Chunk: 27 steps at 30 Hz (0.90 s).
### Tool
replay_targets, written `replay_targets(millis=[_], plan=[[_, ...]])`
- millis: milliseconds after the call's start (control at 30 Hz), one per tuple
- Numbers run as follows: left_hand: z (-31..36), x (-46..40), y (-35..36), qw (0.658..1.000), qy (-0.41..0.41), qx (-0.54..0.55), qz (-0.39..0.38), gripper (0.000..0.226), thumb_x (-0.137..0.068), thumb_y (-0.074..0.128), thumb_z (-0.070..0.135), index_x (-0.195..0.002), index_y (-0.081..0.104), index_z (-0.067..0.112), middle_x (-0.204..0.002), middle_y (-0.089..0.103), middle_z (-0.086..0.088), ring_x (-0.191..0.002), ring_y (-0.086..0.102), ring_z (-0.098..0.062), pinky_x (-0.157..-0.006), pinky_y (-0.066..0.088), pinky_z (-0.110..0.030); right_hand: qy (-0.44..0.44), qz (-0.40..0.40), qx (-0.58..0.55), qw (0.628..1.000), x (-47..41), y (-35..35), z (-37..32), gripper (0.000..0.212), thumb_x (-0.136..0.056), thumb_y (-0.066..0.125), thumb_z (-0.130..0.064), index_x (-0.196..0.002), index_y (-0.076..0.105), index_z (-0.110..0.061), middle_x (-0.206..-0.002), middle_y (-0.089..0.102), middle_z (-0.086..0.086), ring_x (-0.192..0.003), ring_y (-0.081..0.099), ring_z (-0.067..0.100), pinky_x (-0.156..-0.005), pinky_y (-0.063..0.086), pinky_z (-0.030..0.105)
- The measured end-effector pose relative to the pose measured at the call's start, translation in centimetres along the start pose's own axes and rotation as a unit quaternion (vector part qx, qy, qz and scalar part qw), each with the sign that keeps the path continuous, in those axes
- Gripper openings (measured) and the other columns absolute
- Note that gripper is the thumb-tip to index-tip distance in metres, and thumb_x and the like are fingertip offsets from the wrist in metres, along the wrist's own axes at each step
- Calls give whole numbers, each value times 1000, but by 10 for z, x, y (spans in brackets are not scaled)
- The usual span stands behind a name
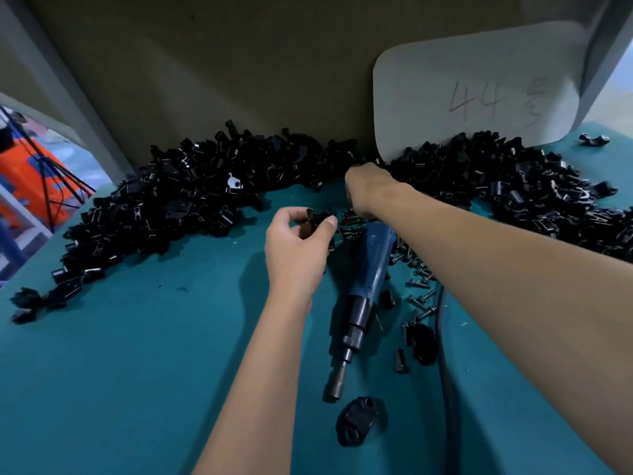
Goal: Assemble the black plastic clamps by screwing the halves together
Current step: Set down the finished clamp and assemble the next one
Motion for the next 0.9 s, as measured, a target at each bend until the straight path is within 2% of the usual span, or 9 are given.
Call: replay_targets(millis=[133, 200, 267, 333, 500, 567, 633, 767, 900], plan=[[-1, 4, -8, 1000, 18, 8, -4, 20, -90, 79, 21, -103, 63, 19, -83, 79, -2, -68, 69, -16, -63, 59, -34, 12, 174, -206, 963, 14, -21, 17, 22, -95, 76, -21, -110, 73, -6, -106, 72, 12, -94, 68, 27, -86, 56, 37], [0, 8, -10, 999, 26, 21, -11, 21, -88, 81, 18, -102, 66, 18, -84, 79, -5, -72, 69, -18, -70, 60, -38, -5, 216, -461, 861, 43, -29, 27, 21, -91, 80, -29, -94, 72, -10, -79, 70, 2, -71, 66, 16, -69, 56, 33], [0, 15, -12, 998, 42, 30, -24, 24, -84, 85, 14, -100, 70, 20, -89, 78, -4, -77, 71, -18, -78, 60, -35, -32, 160, -661, 733, 76, -24, 32, 23, -92, 80, -25, -84, 62, -12, -63, 62, -4, -59, 62, 11, -56, 51, 25], [1, 23, -15, 997, 73, 12, -32, 28, -79, 89, 11, -97, 73, 26, -91, 76, 4, -80, 71, -15, -78, 61, -29, -49, 101, -724, 681, 107, -13, 32, 27, -95, 76, -21, -82, 54, -13, -62, 57, -5, -56, 58, 11, -47, 43, 20], [6, 41, -18, 989, 141, -37, -21, 29, -77, 89, 15, -97, 74, 30, -94, 71, 24, -85, 66, 2, -75, 49, -12, -6, 92, -737, 669, 151, 10, 31, 28, -95, 73, -11, -79, 51, -12, -67, 68, -1, -48, 45, 9, -40, 31, 17], [10, 47, -19, 984, 163, -61, -22, 29, -78, 89, 19, -97, 73, 34, -94, 71, 23, -89, 66, -1, -77, 48, -13, -14, 88, -744, 663, 160, 17, 33, 21, -92, 75, -6, -88, 55, -9, -62, 62, -1, -51, 48, 9, -42, 34, 17], [11, 51, -17, 980, 178, -80, -27, 30, -77, 89, 21, -97, 72, 37, -94, 71, 22, -87, 65, -3, -78, 50, -19, -34, 75, -747, 659, 165, 22, 33, 15, -91, 73, 3, -98, 61, -2, -80, 73, 4, -58, 52, 9, -47, 39, 16], [8, 55, -15, 983, 167, -70, -27, 29, -80, 88, 22, -98, 72, 38, -97, 72, 20, -93, 66, -6, -85, 57, -35, -71, 101, -678, 724, 168, 27, 35, 26, -94, 67, 7, -115, 67, -10, -109, 78, 3, -70, 65, 12, -59, 51, 21], [8, 54, -13, 983, 166, -65, -41, 29, -82, 85, 17, -104, 74, 34, -102, 73, 18, -102, 69, -9, -92, 57, -45, -114, 141, -547, 817, 168, 29, 39, 38, -91, 75, -2, -118, 63, -25, -113, 77, -10, -94, 68, 42, -83, 59, 57]])
Point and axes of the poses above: each hand's wrist, its own x-axis away from the middle knuckle, its own y-axis out of the palm, z = x × y, the point moved 4 cm from there along -x, towards the middle knuckle
